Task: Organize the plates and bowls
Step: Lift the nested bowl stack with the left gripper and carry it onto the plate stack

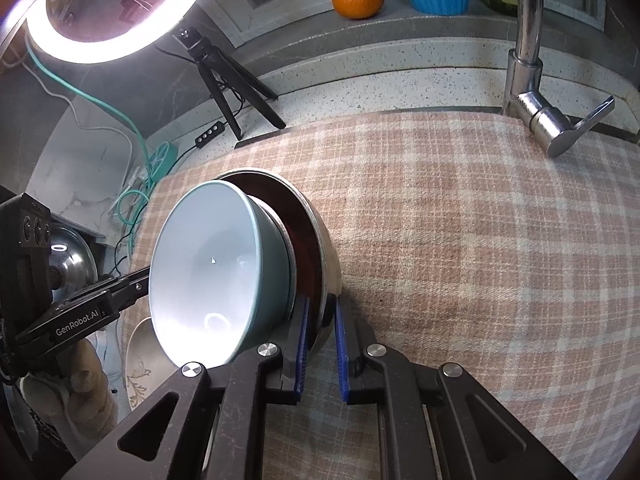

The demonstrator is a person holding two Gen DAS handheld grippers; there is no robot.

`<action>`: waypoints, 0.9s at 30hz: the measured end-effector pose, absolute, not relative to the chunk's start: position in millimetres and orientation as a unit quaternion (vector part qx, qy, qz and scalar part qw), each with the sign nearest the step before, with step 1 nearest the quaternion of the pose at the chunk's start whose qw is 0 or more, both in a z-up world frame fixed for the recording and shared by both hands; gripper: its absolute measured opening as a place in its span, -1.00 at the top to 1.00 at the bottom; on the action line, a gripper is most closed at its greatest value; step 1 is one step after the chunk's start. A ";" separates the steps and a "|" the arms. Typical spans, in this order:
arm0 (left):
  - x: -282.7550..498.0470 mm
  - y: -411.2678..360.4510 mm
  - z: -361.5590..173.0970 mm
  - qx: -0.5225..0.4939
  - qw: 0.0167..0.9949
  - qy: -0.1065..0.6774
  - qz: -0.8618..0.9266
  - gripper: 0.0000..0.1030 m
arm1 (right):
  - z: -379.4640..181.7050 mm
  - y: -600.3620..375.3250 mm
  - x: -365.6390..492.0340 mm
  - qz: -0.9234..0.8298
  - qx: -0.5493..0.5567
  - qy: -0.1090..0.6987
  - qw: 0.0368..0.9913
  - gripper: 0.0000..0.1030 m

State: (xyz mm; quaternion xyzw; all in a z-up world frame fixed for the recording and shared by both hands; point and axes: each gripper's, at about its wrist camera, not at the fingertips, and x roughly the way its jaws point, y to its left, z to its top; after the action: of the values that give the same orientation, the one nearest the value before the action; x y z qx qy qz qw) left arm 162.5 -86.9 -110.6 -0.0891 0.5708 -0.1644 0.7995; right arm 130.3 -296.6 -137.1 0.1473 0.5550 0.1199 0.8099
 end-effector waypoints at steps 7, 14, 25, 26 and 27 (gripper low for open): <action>156.4 -82.7 -95.5 -0.093 0.806 0.561 -0.165 0.87 | -117.9 -293.8 123.8 0.126 0.139 0.547 0.816 0.78; 144.7 -73.5 -81.2 -0.096 0.814 0.549 -0.161 0.87 | -101.7 -287.2 116.0 0.138 0.135 0.543 0.818 0.78; 116.8 -48.6 -64.4 -0.111 0.822 0.539 -0.145 0.86 | -85.2 -260.0 98.2 0.164 0.122 0.541 0.816 0.78; 113.2 -45.3 -63.3 -0.112 0.823 0.538 -0.142 0.87 | -84.3 -256.9 96.6 0.166 0.121 0.541 0.815 0.78; 110.8 -42.3 -63.0 -0.114 0.823 0.538 -0.140 0.87 | -83.5 -253.5 94.5 0.169 0.119 0.541 0.815 0.78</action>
State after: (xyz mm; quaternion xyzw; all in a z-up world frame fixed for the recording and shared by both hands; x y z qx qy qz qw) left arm 110.8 -42.3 -63.0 -0.1137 0.5384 -0.1399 0.8232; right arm 94.5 -253.5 -83.5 0.1187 0.5414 0.1691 0.8150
